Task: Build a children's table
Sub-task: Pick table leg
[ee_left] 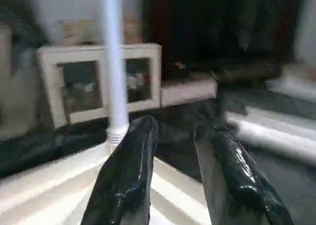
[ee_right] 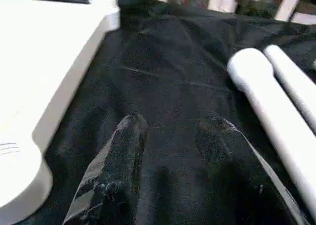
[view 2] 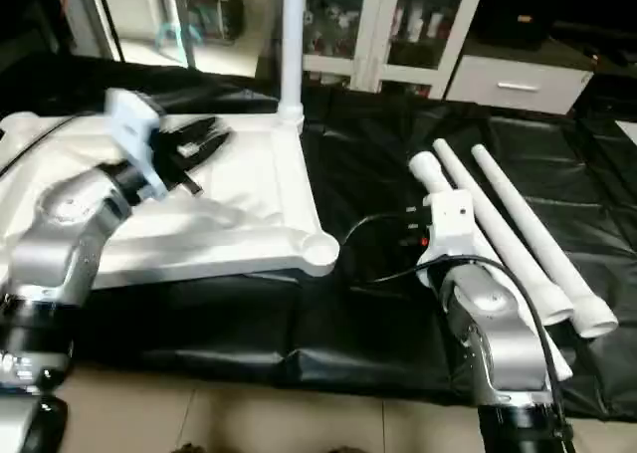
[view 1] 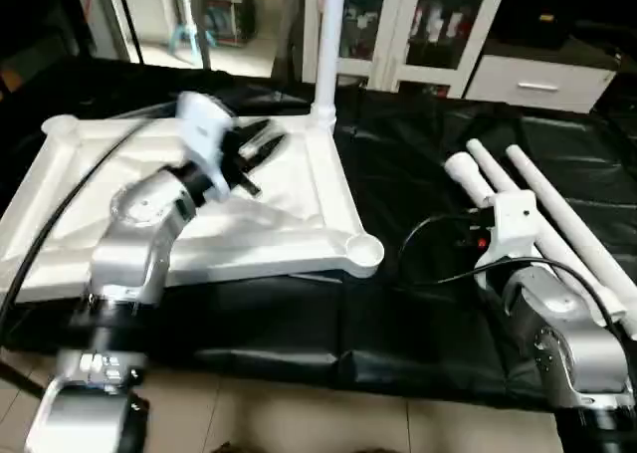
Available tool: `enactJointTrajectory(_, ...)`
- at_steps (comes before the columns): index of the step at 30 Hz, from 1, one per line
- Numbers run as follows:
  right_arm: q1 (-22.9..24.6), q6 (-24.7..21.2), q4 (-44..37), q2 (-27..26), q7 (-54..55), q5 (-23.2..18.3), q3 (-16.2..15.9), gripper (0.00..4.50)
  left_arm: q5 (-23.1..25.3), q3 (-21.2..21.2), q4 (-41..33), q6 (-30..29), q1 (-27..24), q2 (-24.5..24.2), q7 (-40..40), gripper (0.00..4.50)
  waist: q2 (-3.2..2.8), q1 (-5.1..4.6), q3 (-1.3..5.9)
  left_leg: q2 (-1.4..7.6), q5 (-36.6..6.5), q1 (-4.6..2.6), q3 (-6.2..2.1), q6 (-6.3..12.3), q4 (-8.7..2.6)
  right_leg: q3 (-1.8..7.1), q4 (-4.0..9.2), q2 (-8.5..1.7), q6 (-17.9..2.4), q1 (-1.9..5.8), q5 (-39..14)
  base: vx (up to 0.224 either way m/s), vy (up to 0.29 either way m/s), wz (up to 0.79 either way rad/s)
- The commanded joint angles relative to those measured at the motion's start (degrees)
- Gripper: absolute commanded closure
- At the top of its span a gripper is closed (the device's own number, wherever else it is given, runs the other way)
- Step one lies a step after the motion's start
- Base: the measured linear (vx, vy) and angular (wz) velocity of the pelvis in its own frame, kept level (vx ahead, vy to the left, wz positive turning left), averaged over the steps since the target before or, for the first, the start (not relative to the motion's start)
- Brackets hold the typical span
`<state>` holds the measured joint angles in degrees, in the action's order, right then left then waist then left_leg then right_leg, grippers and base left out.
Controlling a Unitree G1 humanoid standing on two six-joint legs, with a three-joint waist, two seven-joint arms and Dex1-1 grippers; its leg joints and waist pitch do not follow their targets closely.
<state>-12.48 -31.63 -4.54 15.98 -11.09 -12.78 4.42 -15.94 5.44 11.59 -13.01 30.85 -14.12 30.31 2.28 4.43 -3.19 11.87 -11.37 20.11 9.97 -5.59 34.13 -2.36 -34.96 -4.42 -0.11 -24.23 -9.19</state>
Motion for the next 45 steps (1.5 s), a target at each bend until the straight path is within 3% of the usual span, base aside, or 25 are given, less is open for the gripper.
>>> enactJointTrajectory(1,-0.1,-1.8,-3.4,-0.1,1.2,0.1,1.2,2.67,0.0,1.1,-3.5,-2.6,-4.2,3.7,-7.0,2.95,-0.40,0.02,3.72,0.48,-11.0,0.23,0.25,-0.91,-4.09,1.84,3.84,-2.03,-8.1,3.17,-12.6,0.000,0.000,0.00)
enactJointTrajectory(5,0.1,-0.9,-4.2,0.5,2.8,1.5,1.7,2.67,4.3,-1.7,-8.7,-4.2,-10.7,4.9,-9.2,2.95,-0.37,-0.08,3.69,0.46,-11.7,0.38,0.22,-0.18,-4.21,1.76,4.34,-1.97,-6.3,3.07,-14.4,0.000,0.000,0.00)
enactJointTrajectory(6,-0.9,-2.1,-3.2,1.8,2.9,2.7,1.4,2.67,6.0,-4.8,-12.6,-4.2,-12.8,3.5,-7.5,2.95,-0.85,-0.19,3.65,0.43,-12.7,0.08,0.24,-0.56,-4.20,1.79,4.62,-1.80,-5.7,2.70,-15.5,0.000,0.000,0.00)
enactJointTrajectory(7,-1.6,-2.9,-2.6,2.6,2.0,2.5,1.3,2.67,6.0,-6.3,-14.5,-4.1,-13.5,2.6,-6.2,2.95,-0.99,-0.05,3.72,0.47,-12.9,0.23,-0.01,-0.82,-4.35,1.72,4.38,-1.80,-5.4,2.92,-15.3,0.000,0.000,0.00)
enactJointTrajectory(12,-7.9,-9.1,6.1,8.4,-0.1,1.8,3.9,2.36,3.6,-14.1,-19.3,-2.8,-14.0,-2.4,6.0,2.92,-1.09,-0.06,3.38,0.22,-14.5,-0.20,0.28,-1.28,-4.22,1.84,4.33,-1.50,-6.3,2.42,-15.5,0.000,0.000,0.00)
enactJointTrajectory(14,-8.3,-9.6,6.9,9.3,-0.5,1.9,3.8,2.17,3.2,-14.7,-19.7,-3.0,-13.9,-2.5,7.0,2.92,-1.10,0.20,3.47,0.17,-14.0,-0.22,0.42,-1.50,-4.03,1.92,4.26,-1.57,-6.6,2.51,-14.7,0.000,0.000,0.00)
enactJointTrajectory(16,-9.3,-11.0,9.3,11.9,-1.9,2.4,3.6,1.96,3.3,-17.1,-20.7,-4.2,-13.0,-3.1,10.4,2.92,-1.02,0.14,3.70,0.11,-11.4,0.31,0.32,-1.45,-3.96,1.90,3.93,-1.71,-7.1,3.11,-11.9,0.000,0.000,0.00)
enactJointTrajectory(19,-9.5,-12.0,11.5,14.0,-3.5,3.6,2.1,1.78,5.1,-17.9,-20.0,-4.4,-12.3,-2.8,8.3,2.92,-0.83,-0.01,3.82,0.06,-9.8,0.42,0.38,-0.72,-3.73,1.87,3.76,-1.68,-7.9,3.43,-10.4,0.000,0.000,0.00)
enactJointTrajectory(22,-9.5,-11.3,13.2,15.3,-4.5,3.6,2.1,1.54,6.7,-17.0,-18.8,-4.3,-12.6,-2.0,4.3,2.92,-0.73,-0.37,3.73,0.10,-10.4,0.52,0.40,-0.22,-3.63,1.76,4.16,-1.76,-7.9,3.44,-13.5,0.000,0.000,0.00)
enactJointTrajectory(28,-7.3,-7.9,4.3,10.2,-3.9,-0.5,4.8,1.54,5.7,-11.1,-19.6,-7.1,-14.9,1.9,-4.2,2.92,-0.36,-1.17,3.73,0.20,-9.8,0.81,0.40,0.98,-3.48,1.70,4.37,-1.77,-7.1,3.29,-15.3,0.000,0.000,0.00)
enactJointTrajectory(29,-6.3,-5.9,2.3,8.9,-2.9,0.0,4.4,1.54,6.8,-10.7,-19.2,-6.4,-15.3,2.4,-6.1,2.92,0.06,-1.32,3.84,0.21,-9.7,0.89,0.35,1.10,-3.48,1.57,4.37,-1.74,-6.8,3.32,-15.8,0.000,0.000,0.00)
enactJointTrajectory(31,-4.9,-5.3,-0.4,6.6,-1.5,-0.1,3.9,1.54,7.9,-10.5,-18.8,-6.8,-16.0,3.2,-8.5,2.92,-0.21,-1.22,3.77,0.35,-10.1,0.55,0.38,1.22,-3.56,1.63,4.56,-1.61,-6.3,2.89,-16.6,0.000,0.000,0.00)
enactJointTrajectory(33,-3.6,-5.0,-1.7,5.0,-0.9,-0.2,3.4,1.54,8.7,-10.4,-18.5,-7.2,-16.4,4.3,-10.8,2.92,-0.67,-1.39,3.78,0.63,-10.9,0.22,-0.07,-0.29,-3.85,1.04,4.37,-0.67,-6.4,2.74,-15.0,0.000,0.000,0.00)
enactJointTrajectory(34,-3.0,-5.0,-2.1,3.8,-0.4,-0.6,3.4,1.54,9.1,-10.2,-18.2,-7.3,-16.4,5.2,-12.4,2.92,-0.99,-1.60,3.79,0.99,-11.8,-0.23,-0.33,-0.95,-4.01,0.67,4.25,-0.10,-7.1,2.55,-13.6,0.000,0.000,0.00)
enactJointTrajectory(35,-2.4,-5.0,-2.6,2.9,-0.1,-0.9,3.4,1.54,9.6,-10.1,-18.2,-7.0,-16.5,5.8,-13.6,2.92,-1.69,-2.57,3.52,3.26,-15.0,-1.63,-1.79,0.76,-5.64,-1.26,4.05,1.27,-11.2,2.17,-9.9,0.000,0.000,0.00)
enactJointTrajectory(36,-1.9,-4.6,-3.2,2.4,-0.2,-1.1,3.1,1.54,9.9,-10.0,-18.0,-7.1,-16.5,6.1,-14.2,2.92,-2.01,-2.93,3.44,5.17,-15.3,-1.99,-2.93,2.60,-6.88,-1.94,3.38,1.12,-12.9,2.17,-9.0,0.000,0.000,0.00)
enactJointTrajectory(37,-1.4,-4.9,-4.1,1.9,-0.1,-1.0,2.8,1.54,10.1,-10.0,-17.9,-7.1,-16.4,6.2,-14.4,2.92,-3.24,-2.95,3.62,9.70,-15.7,-2.89,-4.92,5.51,-8.73,-3.00,0.97,0.05,-14.7,1.60,-6.7,0.012,-0.080,0.09)
enactJointTrajectory(38,-1.3,-5.0,-4.3,1.8,-0.1,-0.9,2.7,1.54,10.1,-10.0,-17.9,-7.1,-16.4,6.2,-14.5,2.92,-3.44,-3.27,3.72,11.24,-14.8,-3.05,-5.52,6.60,-9.25,-3.30,-0.39,-0.26,-14.6,1.20,-5.0,0.012,-0.080,0.09)
enactJointTrajectory(39,-1.1,-5.2,-4.7,1.4,0.0,-0.9,2.7,1.54,10.2,-10.0,-17.8,-7.1,-16.3,6.1,-14.6,2.92,-3.55,-3.42,3.70,12.19,-12.7,-2.87,-5.38,9.09,-9.41,-3.56,-1.89,-0.94,-14.4,0.92,-3.7,0.013,-0.115,0.09)
enactJointTrajectory(40,-0.8,-5.2,-5.1,0.9,0.3,-0.8,2.7,1.54,10.4,-10.1,-17.8,-7.1,-16.3,6.1,-14.8,2.92,-2.78,-3.47,3.87,11.69,-11.9,-2.69,-4.69,11.59,-9.12,-3.31,-2.24,-1.57,-15.8,0.93,-2.6,0.016,-0.169,0.04)
enactJointTrajectory(41,-0.7,-5.2,-5.2,0.9,0.3,-0.8,2.6,1.54,10.4,-10.1,-17.8,-7.1,-16.3,6.1,-14.9,2.92,-1.72,-3.22,3.93,9.20,-13.2,-2.12,-2.85,13.98,-7.58,-2.72,-1.25,-2.04,-20.6,0.89,-0.9,0.016,-0.169,0.04)
enactJointTrajectory(42,-0.6,-5.1,-5.3,0.6,0.6,-0.8,2.6,1.54,10.5,-10.1,-17.8,-7.2,-16.2,6.0,-14.9,2.92,-0.75,-3.34,4.01,5.49,-14.6,-1.50,-0.77,14.59,-4.98,-2.54,0.75,-1.52,-24.0,1.01,-1.3,0.018,-0.211,0.04)
enactJointTrajectory(43,-0.1,-5.0,-5.9,0.1,1.1,-0.7,2.7,1.54,10.9,-10.4,-17.8,-7.1,-16.2,5.8,-15.2,2.92,2.66,-2.50,5.31,-6.61,-17.7,1.92,2.77,14.22,9.30,-0.75,6.51,-0.56,-27.4,3.88,-6.1,0.019,-0.197,-0.04)
enactJointTrajectory(44,0.0,-5.0,-6.0,0.0,1.2,-0.7,2.7,1.54,11.0,-10.4,-17.8,-7.1,-16.2,5.8,-15.2,2.92,2.38,-1.47,5.52,-6.31,-16.0,3.29,1.76,13.16,11.53,-0.58,6.52,-2.71,-27.4,5.07,-9.9,0.019,-0.197,-0.04)
enactJointTrajectory(45,0.8,-4.5,-6.9,-0.6,1.5,-0.4,2.6,1.54,11.4,-10.4,-17.7,-6.9,-16.3,6.0,-15.7,2.92,1.90,-1.21,4.35,-6.04,-14.1,4.28,0.74,10.97,12.32,-0.38,6.95,-3.37,-24.1,4.12,-12.7,-0.009,-0.179,-0.04)
